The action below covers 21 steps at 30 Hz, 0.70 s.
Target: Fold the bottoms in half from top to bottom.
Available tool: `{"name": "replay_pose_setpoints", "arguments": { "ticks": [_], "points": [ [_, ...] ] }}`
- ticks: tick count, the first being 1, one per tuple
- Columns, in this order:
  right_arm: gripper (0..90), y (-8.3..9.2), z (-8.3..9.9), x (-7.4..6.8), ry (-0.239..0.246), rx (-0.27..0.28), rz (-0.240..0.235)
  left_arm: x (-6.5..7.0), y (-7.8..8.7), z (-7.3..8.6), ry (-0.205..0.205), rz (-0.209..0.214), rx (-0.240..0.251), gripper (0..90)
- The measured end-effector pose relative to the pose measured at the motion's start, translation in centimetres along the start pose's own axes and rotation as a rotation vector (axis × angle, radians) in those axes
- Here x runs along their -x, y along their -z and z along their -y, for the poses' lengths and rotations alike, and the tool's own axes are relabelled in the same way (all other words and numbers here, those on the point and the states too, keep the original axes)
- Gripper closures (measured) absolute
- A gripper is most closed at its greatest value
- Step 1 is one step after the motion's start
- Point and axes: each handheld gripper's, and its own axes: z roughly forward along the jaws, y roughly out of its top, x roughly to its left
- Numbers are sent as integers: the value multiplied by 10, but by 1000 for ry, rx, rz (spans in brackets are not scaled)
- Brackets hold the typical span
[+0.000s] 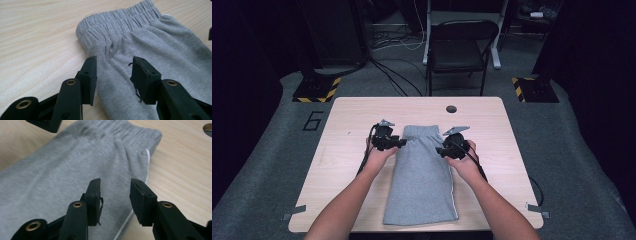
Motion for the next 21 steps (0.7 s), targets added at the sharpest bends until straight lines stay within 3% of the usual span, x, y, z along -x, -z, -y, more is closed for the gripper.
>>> {"name": "replay_pose_setpoints", "arguments": {
  "ticks": [5, 7, 16, 21],
  "points": [
    [597, -10, 4, 9, -26, -18, 35, 0, -7, 2, 7, 4, -4, 580],
    [586, -13, 6, 13, -61, -20, 40, -1, -10, 3, -5, 5, -9, 581],
    [565, -27, 12, 22, -98, -64, 24, -2, -22, 8, 2, -3, -26, 592],
    [565, -32, 13, 24, -92, -67, 7, -5, -26, 11, 13, -11, -33, 611]
  ]
}}
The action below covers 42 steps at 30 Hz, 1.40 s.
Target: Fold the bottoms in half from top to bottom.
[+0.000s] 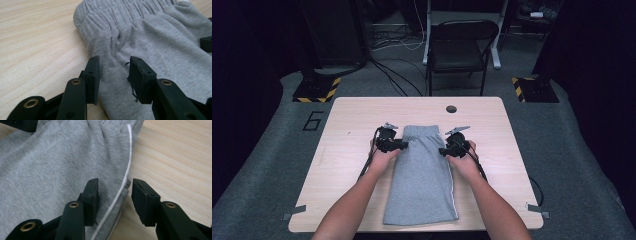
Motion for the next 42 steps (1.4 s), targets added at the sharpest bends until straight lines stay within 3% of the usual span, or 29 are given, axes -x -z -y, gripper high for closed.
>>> {"name": "replay_pose_setpoints", "arguments": {
  "ticks": [13, 15, 20, 24, 25, 26, 30, 33, 37, 42],
  "points": [
    [572, -6, 5, 3, -14, -8, -21, 0, -3, 4, -15, 5, 3, 624],
    [581, -6, 5, 1, -29, -5, -22, -1, -4, 7, 5, 8, 6, 631],
    [666, -7, 4, 1, -31, -6, -46, -2, -4, 10, 7, 19, 11, 693],
    [751, -8, 4, 3, -45, -8, -80, -1, -4, 10, 21, 44, 3, 797],
    [762, -8, 4, 3, -42, -8, -84, -1, -4, 10, 8, 39, 1, 812],
    [768, -7, 3, 2, -65, -15, -85, 0, -4, 10, 19, 37, 3, 821],
    [789, -7, 3, 0, -42, -14, -85, -1, 0, 11, 21, 31, 2, 843],
    [796, -6, 3, 0, -17, -19, -93, -4, 5, 12, 2, 26, -8, 847],
    [801, -2, 3, -1, -4, -33, -107, -8, 13, 11, 4, 43, -13, 848],
    [776, 0, 3, -2, 11, -50, -113, -6, 13, 13, 0, 40, -21, 847]
  ]
}}
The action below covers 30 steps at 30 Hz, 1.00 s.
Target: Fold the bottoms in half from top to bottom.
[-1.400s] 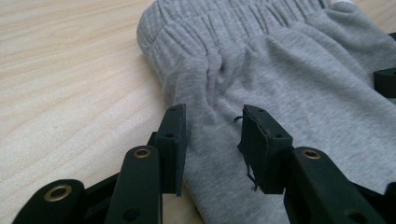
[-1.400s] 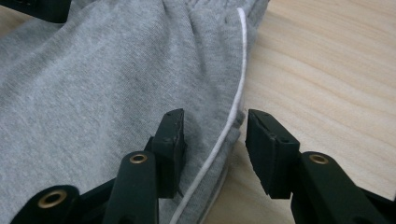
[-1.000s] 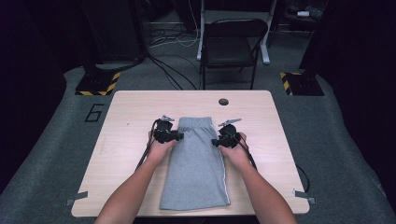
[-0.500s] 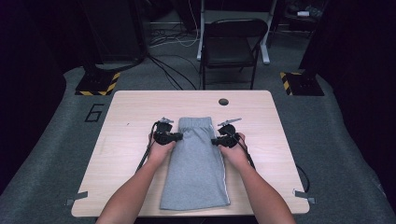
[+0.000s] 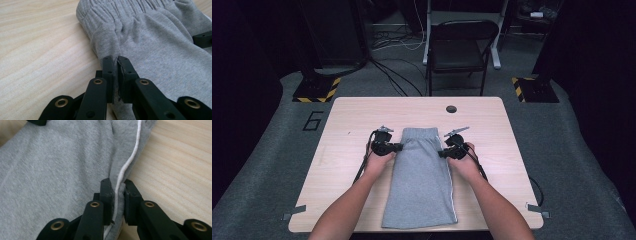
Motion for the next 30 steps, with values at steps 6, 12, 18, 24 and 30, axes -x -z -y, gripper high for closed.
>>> {"name": "replay_pose_setpoints", "arguments": {
  "ticks": [6, 12, 18, 24, 30],
  "points": [
    [662, 3, -3, 4, -39, 60, 14, 3, -1, 0, 4, -18, 0, 808],
    [642, 1, -17, 3, -29, 78, 52, 5, 5, -3, -21, -13, 16, 682],
    [606, -8, -27, 5, -27, 73, 75, 9, 15, -5, -24, -11, 33, 618],
    [576, -19, -30, 7, -44, 45, 87, 6, 25, -8, -67, -14, 43, 558],
    [563, -25, -34, 4, -14, 24, 98, 1, 26, -8, -18, -35, 59, 549]
  ]
}}
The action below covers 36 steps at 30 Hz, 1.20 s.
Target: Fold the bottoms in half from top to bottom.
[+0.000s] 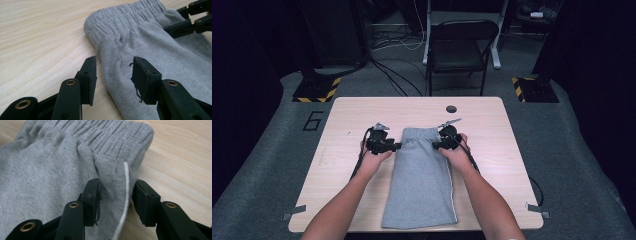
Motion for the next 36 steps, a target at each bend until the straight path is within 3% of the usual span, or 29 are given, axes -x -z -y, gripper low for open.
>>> {"name": "replay_pose_setpoints", "arguments": {
  "ticks": [5, 9, 15, 17, 23, 28, 29, 32, 36],
  "points": [
    [553, -4, 2, 1, -3, -19, 0, -2, -1, 0, 7, -10, 4, 540],
    [556, -6, 2, 0, 30, -8, 7, -3, -2, 0, 11, -16, 0, 527],
    [676, -5, 2, -4, 58, -18, -7, -2, -5, 1, 15, -34, -2, 526],
    [712, -6, 2, -5, 55, -16, -8, -3, -6, 1, 1, -33, -4, 527],
    [805, -6, 2, -8, 42, -23, -25, -1, -8, 1, 20, -26, -2, 527],
    [825, -6, 1, -12, 63, -31, -5, -4, -13, 2, 12, -29, -7, 521],
    [826, -6, 1, -12, 66, -31, -2, -3, -14, 2, 28, -34, -2, 519],
    [826, -6, 0, -13, 65, -33, 2, -6, -16, 2, 0, -44, -13, 518],
    [826, -5, 0, -14, 59, -36, 9, -5, -21, 2, 31, -43, 1, 518]
  ]
}}
